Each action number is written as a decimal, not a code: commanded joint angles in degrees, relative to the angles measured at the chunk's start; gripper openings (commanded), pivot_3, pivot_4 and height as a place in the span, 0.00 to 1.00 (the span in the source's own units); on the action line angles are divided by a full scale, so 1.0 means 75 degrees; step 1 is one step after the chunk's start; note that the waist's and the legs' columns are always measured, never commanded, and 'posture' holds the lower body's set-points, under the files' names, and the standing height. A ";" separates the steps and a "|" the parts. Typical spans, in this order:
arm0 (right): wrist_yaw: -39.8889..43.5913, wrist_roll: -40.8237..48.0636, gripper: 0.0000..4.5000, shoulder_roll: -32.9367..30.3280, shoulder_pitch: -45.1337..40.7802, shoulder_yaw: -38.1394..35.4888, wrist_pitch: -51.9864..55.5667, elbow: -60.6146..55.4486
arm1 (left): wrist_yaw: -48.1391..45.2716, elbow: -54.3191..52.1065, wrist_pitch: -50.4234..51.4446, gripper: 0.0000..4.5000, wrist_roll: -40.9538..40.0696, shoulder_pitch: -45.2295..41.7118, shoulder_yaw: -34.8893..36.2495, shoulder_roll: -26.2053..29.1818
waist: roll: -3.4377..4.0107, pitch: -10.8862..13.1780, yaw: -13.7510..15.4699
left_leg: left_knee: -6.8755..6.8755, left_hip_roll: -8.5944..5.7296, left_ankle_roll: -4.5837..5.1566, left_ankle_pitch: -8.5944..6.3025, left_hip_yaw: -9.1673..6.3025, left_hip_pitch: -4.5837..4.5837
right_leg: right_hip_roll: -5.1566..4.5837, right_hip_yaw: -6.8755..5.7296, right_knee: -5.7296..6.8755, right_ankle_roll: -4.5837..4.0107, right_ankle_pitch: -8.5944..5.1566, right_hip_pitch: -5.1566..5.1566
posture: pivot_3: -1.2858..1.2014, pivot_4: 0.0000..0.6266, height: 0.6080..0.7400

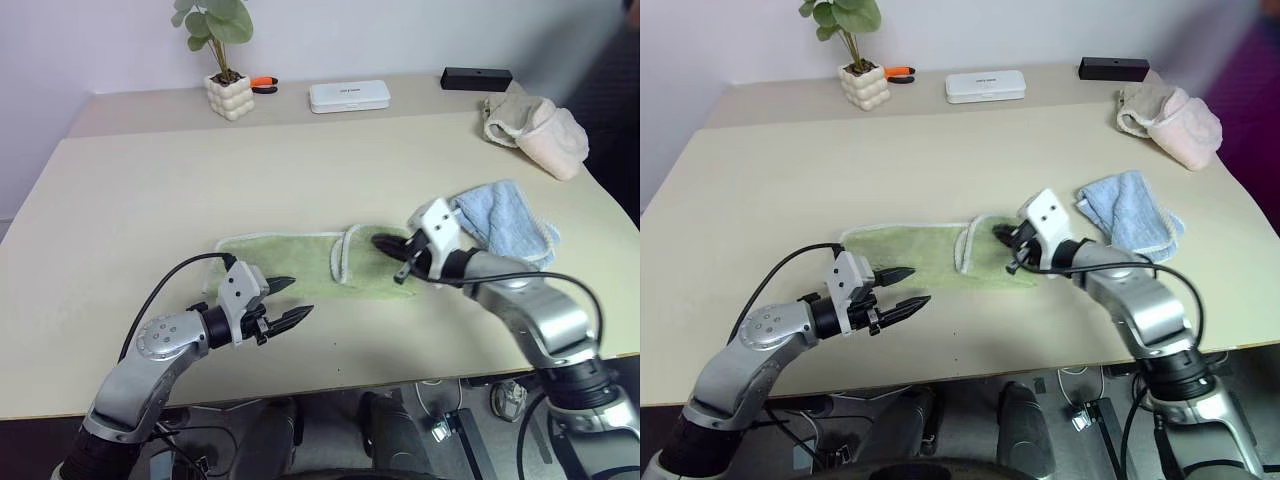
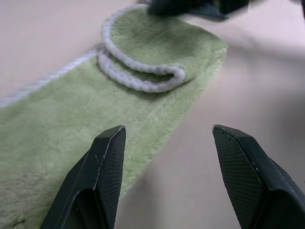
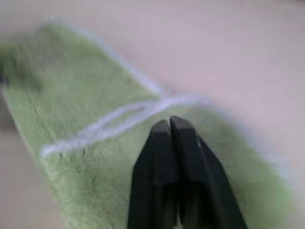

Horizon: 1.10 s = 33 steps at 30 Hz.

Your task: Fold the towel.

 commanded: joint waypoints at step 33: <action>0.2334 -0.0693 0.94 -0.0095 -0.0443 0.0123 -0.1366 -0.1835 | 0.8558 0.0114 0.2748 0.82 -0.7886 0.0664 0.3597 -0.2590 | -0.0002 -0.0011 0.0032 | 0.0013 -0.0003 -0.0013 0.0005 -0.0008 0.0016 | 0.0000 0.0005 0.0012 -0.0010 0.0006 0.0014 | 0.52 0.24 1.00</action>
